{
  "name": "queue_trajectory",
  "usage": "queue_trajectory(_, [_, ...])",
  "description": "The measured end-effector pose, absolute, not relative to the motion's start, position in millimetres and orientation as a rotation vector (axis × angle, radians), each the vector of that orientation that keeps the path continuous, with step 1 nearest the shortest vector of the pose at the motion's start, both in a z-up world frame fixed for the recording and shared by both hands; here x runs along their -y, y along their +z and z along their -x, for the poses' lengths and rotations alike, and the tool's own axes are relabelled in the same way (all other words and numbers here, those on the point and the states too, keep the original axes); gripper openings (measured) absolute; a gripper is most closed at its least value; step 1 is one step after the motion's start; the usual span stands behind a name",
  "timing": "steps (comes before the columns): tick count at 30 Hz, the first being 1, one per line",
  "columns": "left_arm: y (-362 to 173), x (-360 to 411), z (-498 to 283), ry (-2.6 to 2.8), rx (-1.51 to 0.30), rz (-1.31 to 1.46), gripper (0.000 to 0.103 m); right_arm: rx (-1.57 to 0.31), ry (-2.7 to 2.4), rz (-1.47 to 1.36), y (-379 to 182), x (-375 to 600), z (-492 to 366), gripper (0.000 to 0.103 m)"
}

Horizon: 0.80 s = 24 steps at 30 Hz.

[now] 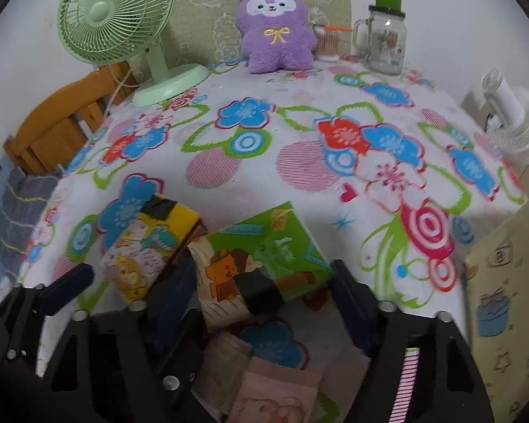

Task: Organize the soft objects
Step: 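Grasp the green snack bag with the right tool, then grasp the yellow cartoon-print snack bag with the left tool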

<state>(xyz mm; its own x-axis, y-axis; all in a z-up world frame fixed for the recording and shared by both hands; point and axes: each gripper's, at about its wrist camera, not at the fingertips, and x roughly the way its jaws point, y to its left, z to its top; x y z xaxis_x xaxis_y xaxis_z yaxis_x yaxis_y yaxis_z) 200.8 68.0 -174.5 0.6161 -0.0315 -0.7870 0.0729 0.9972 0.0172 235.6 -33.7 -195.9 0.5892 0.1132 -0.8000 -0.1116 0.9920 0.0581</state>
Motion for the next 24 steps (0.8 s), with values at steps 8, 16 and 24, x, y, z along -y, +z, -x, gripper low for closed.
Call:
queue_trajectory(8, [-173.9,-66.2,-209.3,-0.082,-0.908,-0.036,0.096,-0.926,0.118,-0.032,-195.1,40.5,-241.6,0.074])
queue_trajectory(16, [-176.6,-69.8,-217.7,-0.062,-0.919,-0.016,0.075,-0.924,0.077,-0.049,-196.2,45.2,-248.7,0.074])
queue_trajectory(24, [-180.4,-72.8,-220.4,-0.071,-0.927,0.013,0.057,-0.925,0.082,-0.047,-196.1,43.4,-248.6,0.074])
